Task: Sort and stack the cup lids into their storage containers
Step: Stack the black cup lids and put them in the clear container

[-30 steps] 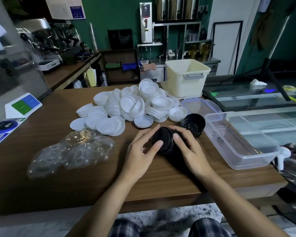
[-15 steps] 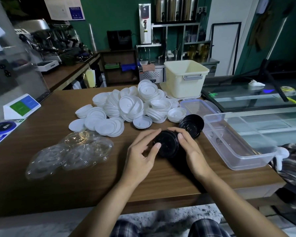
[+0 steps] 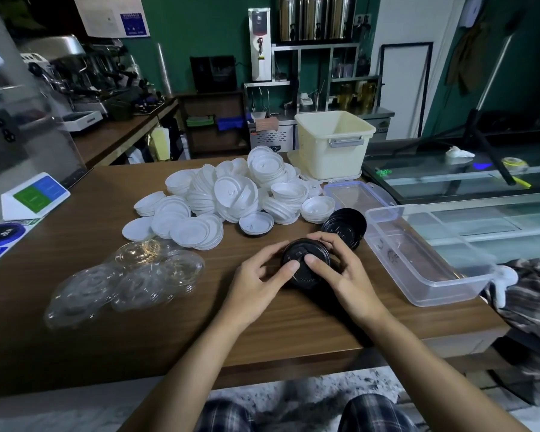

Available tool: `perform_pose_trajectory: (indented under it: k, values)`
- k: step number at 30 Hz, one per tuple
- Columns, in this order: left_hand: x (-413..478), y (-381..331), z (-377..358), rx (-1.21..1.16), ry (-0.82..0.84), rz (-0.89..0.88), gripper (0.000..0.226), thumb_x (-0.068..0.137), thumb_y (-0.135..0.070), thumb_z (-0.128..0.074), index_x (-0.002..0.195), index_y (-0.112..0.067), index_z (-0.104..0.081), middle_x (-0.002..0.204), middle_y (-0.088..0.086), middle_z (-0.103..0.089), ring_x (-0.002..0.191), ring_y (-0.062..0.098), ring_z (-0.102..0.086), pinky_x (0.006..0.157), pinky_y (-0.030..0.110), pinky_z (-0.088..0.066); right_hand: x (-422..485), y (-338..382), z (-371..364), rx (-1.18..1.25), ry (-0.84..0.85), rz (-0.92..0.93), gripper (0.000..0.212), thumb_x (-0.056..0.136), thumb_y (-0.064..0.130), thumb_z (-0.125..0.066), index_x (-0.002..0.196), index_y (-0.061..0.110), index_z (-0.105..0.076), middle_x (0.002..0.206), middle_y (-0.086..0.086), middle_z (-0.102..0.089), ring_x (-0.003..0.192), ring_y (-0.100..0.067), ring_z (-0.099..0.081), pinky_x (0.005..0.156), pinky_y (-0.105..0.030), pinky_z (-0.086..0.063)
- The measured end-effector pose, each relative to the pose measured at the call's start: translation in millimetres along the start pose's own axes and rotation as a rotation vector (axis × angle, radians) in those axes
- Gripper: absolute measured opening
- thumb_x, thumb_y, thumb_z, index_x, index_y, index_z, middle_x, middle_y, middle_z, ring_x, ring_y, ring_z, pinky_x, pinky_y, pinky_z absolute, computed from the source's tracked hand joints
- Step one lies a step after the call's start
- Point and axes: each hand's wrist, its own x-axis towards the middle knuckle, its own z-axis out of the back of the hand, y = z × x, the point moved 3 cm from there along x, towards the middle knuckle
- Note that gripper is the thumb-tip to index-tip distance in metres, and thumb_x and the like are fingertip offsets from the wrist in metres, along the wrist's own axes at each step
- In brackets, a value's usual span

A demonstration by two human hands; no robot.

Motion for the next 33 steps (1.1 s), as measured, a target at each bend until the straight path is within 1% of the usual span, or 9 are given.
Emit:
perform_pose_trajectory:
  k: [3,8,15,18,21,24,28,30,33]
  values:
    - [-1.5,-1.1,2.3,-0.028,-0.006,-0.003,0.038,0.095,-0.024,-0.077,0.132,-0.023,-0.07,0.125,-0.015,-0.074,0.119,0.002,-0.067,0.1,0.018,-0.05,-4.2,1.9,0.6,-0.018,0.015,-0.031,0.035,0.096,0.018,-0.076,0.129,0.017,-0.065,0.123,-0.002,-0.074,0.121,-0.019,-0.067,0.106,-0.031,-0.053]
    - [-2.1,-1.3,-3.9,-0.003,0.046,0.038,0.05,0.083,-0.051,-0.078,0.128,-0.03,-0.072,0.12,-0.013,-0.076,0.114,0.01,-0.071,0.105,0.042,-0.053,-21.3,8.5,14.0,-0.11,0.04,-0.061,0.043,0.095,0.024,-0.075,0.137,0.025,-0.064,0.125,0.004,-0.075,0.12,-0.011,-0.069,0.103,-0.023,-0.052]
    - [26.9,-12.4,-29.2,0.102,0.217,0.068,0.041,0.101,-0.056,-0.056,0.129,-0.03,-0.072,0.121,-0.016,-0.075,0.113,0.001,-0.069,0.099,0.017,-0.051,-30.3,8.5,36.8,-0.095,-0.162,-0.087,0.034,0.098,0.022,-0.073,0.131,0.025,-0.069,0.12,0.008,-0.077,0.113,-0.007,-0.07,0.094,-0.016,-0.051]
    - [52.2,-4.2,-30.5,0.102,0.136,0.134,0.035,0.108,-0.04,-0.05,0.123,-0.018,-0.073,0.112,-0.004,-0.078,0.099,0.0,-0.073,0.08,0.011,-0.051,-30.5,6.1,37.5,-0.066,-0.227,-0.089,0.034,0.097,0.018,-0.075,0.13,0.023,-0.07,0.118,0.008,-0.078,0.112,-0.006,-0.071,0.093,-0.016,-0.052]
    - [76.2,9.6,-28.7,0.183,0.085,0.15,0.016,0.105,-0.024,-0.062,0.113,-0.02,-0.075,0.109,0.002,-0.078,0.092,0.013,-0.076,0.078,0.024,-0.058,-31.7,4.8,38.6,-0.056,-0.279,-0.075,0.033,0.096,0.015,-0.077,0.127,0.024,-0.07,0.118,0.011,-0.078,0.112,-0.005,-0.071,0.092,-0.013,-0.052]
    - [96.3,17.4,-35.0,0.273,0.074,0.18,0.01,0.098,-0.028,-0.072,0.106,-0.024,-0.076,0.106,0.0,-0.078,0.086,0.014,-0.076,0.081,0.029,-0.062,-32.2,3.5,41.2,-0.053,-0.301,-0.067,0.033,0.095,0.015,-0.077,0.125,0.026,-0.071,0.119,0.016,-0.076,0.114,-0.004,-0.07,0.092,-0.012,-0.051]
    - [118.4,20.0,-51.6,0.402,0.073,0.2,0.041,0.083,-0.055,-0.08,0.099,-0.017,-0.079,0.09,-0.004,-0.078,0.084,0.011,-0.074,0.082,0.027,-0.058,-31.0,3.4,41.8,-0.066,-0.299,-0.06,0.031,0.096,0.016,-0.076,0.125,0.026,-0.071,0.119,0.013,-0.076,0.114,-0.005,-0.071,0.094,-0.014,-0.051]
    - [129.2,23.3,-60.6,0.496,0.098,0.216,0.055,0.074,-0.064,-0.08,0.079,-0.01,-0.074,0.07,0.0,-0.071,0.065,0.017,-0.066,0.07,0.034,-0.053,-31.1,4.0,41.6,-0.064,-0.292,-0.057,0.03,0.097,0.015,-0.076,0.124,0.027,-0.071,0.117,0.014,-0.077,0.112,-0.004,-0.071,0.092,-0.013,-0.051]
    - [137.6,21.3,-68.5,0.58,0.134,0.215,0.053,0.078,-0.047,-0.083,0.058,-0.014,-0.047,0.055,-0.001,-0.039,0.056,0.017,-0.038,0.061,0.032,-0.032,-31.2,3.5,42.2,-0.058,-0.286,-0.059,0.03,0.097,0.015,-0.075,0.124,0.027,-0.071,0.116,0.012,-0.077,0.11,-0.005,-0.072,0.091,-0.014,-0.052]
